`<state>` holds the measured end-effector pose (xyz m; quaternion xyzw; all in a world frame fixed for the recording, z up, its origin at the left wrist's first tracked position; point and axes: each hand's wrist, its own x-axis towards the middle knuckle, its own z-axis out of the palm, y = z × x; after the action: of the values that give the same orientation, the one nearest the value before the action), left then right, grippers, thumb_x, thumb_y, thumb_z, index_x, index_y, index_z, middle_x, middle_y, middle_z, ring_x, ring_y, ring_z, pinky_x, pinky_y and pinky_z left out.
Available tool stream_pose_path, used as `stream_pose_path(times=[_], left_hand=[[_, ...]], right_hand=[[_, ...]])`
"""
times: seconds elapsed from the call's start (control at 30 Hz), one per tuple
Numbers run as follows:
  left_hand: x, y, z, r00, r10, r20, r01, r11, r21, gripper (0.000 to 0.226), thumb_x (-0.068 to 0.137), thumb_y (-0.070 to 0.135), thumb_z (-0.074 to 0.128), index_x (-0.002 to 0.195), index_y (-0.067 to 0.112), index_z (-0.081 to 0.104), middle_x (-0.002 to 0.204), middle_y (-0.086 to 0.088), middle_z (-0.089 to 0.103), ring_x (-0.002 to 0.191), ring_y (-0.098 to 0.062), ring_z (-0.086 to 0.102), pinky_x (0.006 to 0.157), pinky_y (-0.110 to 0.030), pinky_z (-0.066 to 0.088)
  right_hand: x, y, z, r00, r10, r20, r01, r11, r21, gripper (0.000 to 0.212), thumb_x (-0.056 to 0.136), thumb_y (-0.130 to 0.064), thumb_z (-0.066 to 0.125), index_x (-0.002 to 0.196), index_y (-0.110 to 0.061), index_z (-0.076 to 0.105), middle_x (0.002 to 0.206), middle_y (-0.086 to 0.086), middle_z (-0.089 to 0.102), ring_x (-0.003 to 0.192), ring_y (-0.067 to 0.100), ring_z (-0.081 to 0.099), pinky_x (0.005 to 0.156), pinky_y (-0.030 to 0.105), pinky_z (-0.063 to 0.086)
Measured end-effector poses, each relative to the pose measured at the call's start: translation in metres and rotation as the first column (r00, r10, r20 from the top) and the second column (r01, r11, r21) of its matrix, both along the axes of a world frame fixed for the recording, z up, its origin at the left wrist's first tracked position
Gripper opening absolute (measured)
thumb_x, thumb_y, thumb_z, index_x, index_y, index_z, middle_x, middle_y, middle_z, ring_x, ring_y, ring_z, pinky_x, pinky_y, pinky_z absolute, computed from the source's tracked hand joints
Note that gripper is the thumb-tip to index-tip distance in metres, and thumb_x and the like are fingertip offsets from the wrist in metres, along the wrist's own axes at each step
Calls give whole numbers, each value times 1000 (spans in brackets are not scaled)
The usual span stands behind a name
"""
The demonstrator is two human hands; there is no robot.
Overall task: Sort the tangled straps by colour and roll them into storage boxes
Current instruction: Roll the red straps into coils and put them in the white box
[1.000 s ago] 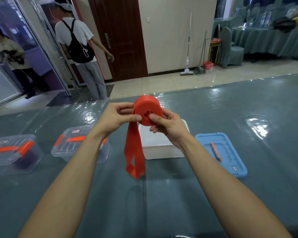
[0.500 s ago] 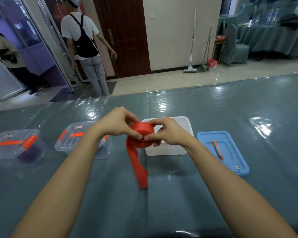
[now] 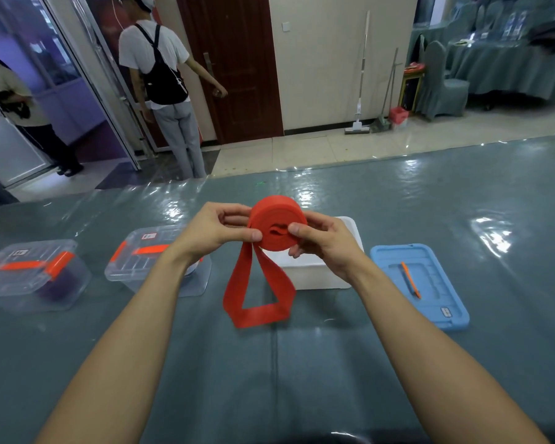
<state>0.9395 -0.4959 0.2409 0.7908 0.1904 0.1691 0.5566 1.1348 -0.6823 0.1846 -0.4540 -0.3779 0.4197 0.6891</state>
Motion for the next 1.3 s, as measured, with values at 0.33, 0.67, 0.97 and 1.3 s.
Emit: stream_pose_path(times=[0.33,0.67,0.97,1.3], left_hand=[[13,-9,20,924,69,-375,142,851,506,50,51,62,96,90,33,86,77,12,82,77,-10,80,83,-40,66],[16,-2,14,944,-4,-330,158,883,442,46,55,54,101,92,34,83,83,10,81,78,-7,77,75,-32,62],[6,-8,-6,997,79,-20,-77,993,87,60,56,45,107,105,21,85,103,-9,85,102,-26,82,97,-45,65],[14,-16,-10,993,111,33,-115,987,115,51,54,34,109,96,21,82,95,-8,85,91,-25,83,84,-35,67]], right_hand=[[6,-6,-12,848,-4,530,157,957,-244,107,66,-48,102,157,-41,45,139,-11,62,95,16,78,83,38,66],[-9,5,-14,788,-34,615,176,969,-171,60,73,-38,99,125,-31,71,113,-6,74,79,22,76,84,41,63],[-2,5,-6,986,-66,154,75,996,-58,49,80,-15,96,125,-19,77,124,8,76,112,30,77,84,51,67],[1,3,-19,994,-85,64,91,992,-88,54,77,-15,98,127,-19,77,128,7,76,113,31,77,84,50,67]])
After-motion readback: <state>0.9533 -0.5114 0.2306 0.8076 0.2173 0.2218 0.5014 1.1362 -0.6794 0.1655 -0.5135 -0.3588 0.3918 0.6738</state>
